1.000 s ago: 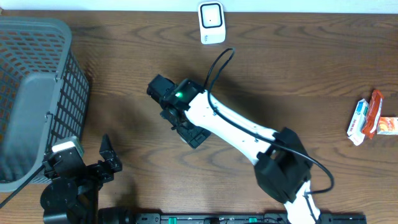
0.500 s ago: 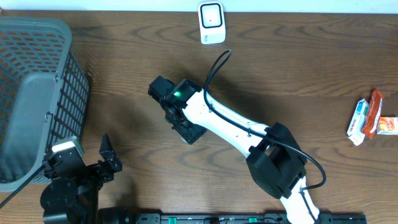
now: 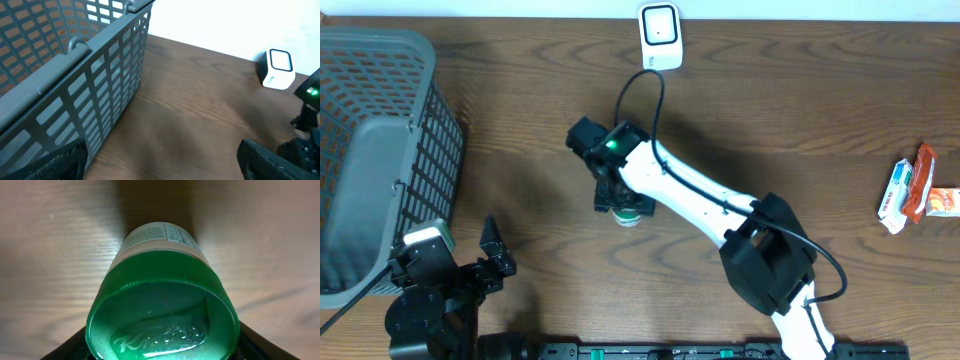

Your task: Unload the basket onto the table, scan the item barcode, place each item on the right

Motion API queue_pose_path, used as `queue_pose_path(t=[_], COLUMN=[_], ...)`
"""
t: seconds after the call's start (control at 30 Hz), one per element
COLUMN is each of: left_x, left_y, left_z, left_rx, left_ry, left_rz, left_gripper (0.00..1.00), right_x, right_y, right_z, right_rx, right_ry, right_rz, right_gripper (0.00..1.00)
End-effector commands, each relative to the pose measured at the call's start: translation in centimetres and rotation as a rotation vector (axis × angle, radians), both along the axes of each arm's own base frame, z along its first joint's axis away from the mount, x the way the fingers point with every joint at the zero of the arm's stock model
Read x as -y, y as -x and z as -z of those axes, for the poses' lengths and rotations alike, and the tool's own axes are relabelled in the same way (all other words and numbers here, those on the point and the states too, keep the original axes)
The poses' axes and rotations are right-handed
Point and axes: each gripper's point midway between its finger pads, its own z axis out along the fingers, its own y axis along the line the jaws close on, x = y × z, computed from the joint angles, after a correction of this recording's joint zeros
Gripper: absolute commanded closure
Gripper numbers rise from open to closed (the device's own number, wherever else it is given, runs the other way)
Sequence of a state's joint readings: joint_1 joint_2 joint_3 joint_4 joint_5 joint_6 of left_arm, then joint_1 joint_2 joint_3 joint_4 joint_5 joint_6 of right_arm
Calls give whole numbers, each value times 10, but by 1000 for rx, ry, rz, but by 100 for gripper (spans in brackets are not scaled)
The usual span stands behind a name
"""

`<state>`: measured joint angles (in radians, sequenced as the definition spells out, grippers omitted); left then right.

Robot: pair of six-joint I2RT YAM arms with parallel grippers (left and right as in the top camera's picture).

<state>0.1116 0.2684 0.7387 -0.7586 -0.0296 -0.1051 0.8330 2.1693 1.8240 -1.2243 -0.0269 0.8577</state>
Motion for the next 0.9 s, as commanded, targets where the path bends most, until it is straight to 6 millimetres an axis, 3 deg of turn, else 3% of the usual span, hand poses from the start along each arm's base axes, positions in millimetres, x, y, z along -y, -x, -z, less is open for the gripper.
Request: queue_pose_path(t=[0.0,0.07,0.27,0.4,0.5,0.67,0.87], left_x=[-2,-2,-2,-2,-2,-2,-2], left_y=[0,0,0,0,0,0,0], left_z=[-2,-2,-2,-2,-2,-2,-2], left_rx=[6,6,6,6,6,6,6], left_ry=[1,1,1,1,1,1,1], left_rz=[-14,-14,-14,-14,-14,-14,-14], left_gripper=[4,4,4,4,4,4,4], right_x=[11,13,11,10,12,12,0], right_y=[-15,-16,-14,-7,0,2,6], right_z=[-6,-11,-29,-49,-59,-59,-54], right_rx=[38,45,80,69,31,-21,-76], right_ry=[7,3,-16,-59,-82,-96,-138], right_rz=[-405,-533,-605,-370,-94,250,435], right_gripper=[28,11,5,1,1,1,1])
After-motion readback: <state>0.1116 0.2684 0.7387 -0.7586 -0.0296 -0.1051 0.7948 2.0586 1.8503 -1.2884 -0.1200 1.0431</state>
